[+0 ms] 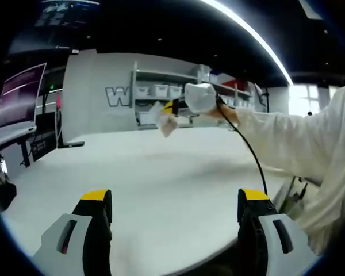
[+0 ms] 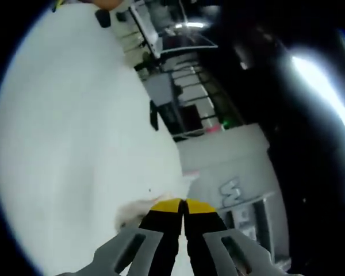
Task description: Open the resealable bag by pulling the two sides of the seal apart until the entire bag opening is separated and visibly accessible.
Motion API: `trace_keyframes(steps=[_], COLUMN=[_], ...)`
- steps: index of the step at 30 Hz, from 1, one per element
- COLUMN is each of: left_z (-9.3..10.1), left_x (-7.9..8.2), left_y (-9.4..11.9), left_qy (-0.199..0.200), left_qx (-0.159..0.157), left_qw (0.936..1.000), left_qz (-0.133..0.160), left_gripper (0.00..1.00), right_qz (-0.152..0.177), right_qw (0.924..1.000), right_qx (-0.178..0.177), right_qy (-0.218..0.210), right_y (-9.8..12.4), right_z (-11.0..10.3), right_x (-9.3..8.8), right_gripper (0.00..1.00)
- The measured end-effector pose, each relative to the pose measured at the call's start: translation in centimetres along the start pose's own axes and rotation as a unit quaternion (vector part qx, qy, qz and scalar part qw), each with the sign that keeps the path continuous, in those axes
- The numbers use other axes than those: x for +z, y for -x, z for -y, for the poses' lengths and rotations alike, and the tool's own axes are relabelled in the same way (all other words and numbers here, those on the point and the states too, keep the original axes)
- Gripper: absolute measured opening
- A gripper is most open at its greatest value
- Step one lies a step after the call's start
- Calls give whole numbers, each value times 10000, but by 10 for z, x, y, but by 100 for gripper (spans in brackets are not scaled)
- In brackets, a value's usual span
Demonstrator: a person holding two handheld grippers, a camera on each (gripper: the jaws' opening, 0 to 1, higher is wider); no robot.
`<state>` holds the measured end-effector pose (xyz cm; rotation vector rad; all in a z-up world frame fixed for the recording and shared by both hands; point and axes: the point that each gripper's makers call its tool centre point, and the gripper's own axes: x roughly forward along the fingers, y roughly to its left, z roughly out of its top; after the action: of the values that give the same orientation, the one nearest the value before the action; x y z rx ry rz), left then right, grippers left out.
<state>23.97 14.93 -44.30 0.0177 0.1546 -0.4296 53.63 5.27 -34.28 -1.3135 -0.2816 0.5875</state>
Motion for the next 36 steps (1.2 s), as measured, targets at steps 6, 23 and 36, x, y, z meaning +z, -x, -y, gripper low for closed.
trace_keyframes(steps=[6,23,36], left_z=[4,7,11], left_x=[0,0,1], left_y=[0,5,4], left_qy=[-18,-10,-4], left_qx=[-22,-14,-46], left_qw=[10000,10000,10000], left_qz=[0,-20,-42], left_gripper=[90,89,90], right_qz=[30,31,102], right_qw=[10000,10000,9998], right_qx=[14,14,15], right_qy=[29,80,163], right_y=[5,23,41], right_z=[-3,-6,-7], right_x=[2,0,1], right_gripper=[0,0,0])
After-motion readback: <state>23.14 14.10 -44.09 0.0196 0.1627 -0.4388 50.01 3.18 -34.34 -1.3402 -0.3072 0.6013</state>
